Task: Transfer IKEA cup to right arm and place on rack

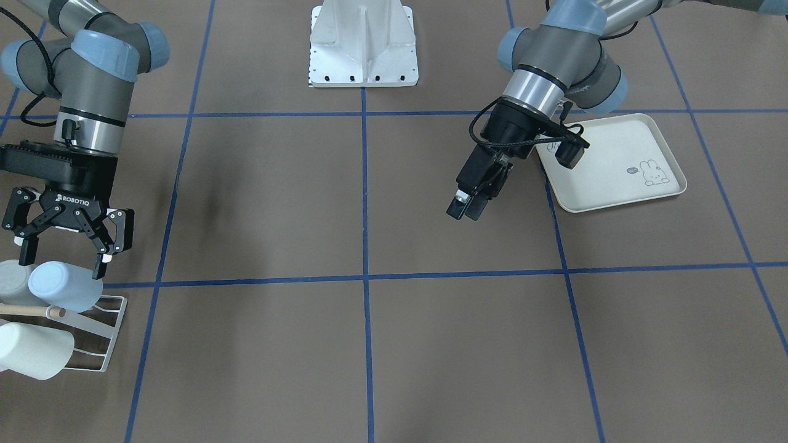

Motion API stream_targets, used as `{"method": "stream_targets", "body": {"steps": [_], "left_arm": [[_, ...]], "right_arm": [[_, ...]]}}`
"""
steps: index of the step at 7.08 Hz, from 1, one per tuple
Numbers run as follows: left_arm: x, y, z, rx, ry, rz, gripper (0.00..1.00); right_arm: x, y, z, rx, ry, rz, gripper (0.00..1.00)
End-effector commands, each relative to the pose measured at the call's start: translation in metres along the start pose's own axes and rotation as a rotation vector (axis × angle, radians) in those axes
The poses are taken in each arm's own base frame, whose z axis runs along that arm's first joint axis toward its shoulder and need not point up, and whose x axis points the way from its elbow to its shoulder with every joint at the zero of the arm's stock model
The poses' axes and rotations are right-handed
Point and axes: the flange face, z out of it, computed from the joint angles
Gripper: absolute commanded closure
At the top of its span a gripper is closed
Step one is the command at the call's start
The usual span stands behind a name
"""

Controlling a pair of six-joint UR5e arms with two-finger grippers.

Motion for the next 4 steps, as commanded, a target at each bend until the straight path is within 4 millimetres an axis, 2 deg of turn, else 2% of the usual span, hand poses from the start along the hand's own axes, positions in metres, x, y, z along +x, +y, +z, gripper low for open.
{"method": "stream_targets", "body": {"steps": [1, 2, 3, 4], "left_arm": [[0.016, -0.046, -0.024, 0.037, -0.13, 0.219, 0.0], [0.02, -0.065, -0.029, 0.073, -0.215, 0.365, 0.0], [0.011, -0.094, -0.038, 0.097, -0.333, 0.51, 0.0], [-0.003, -0.135, -0.052, 0.08, -0.449, 0.654, 0.0]], "right_arm": [[0.015, -0.028, -0.003, -0.107, -0.067, 0.025, 0.0], [0.04, -0.047, 0.009, -0.176, -0.073, -0.038, 0.0], [0.067, -0.058, 0.024, -0.247, -0.054, -0.128, 0.0], [0.095, -0.061, 0.04, -0.362, -0.053, -0.205, 0.0]]}}
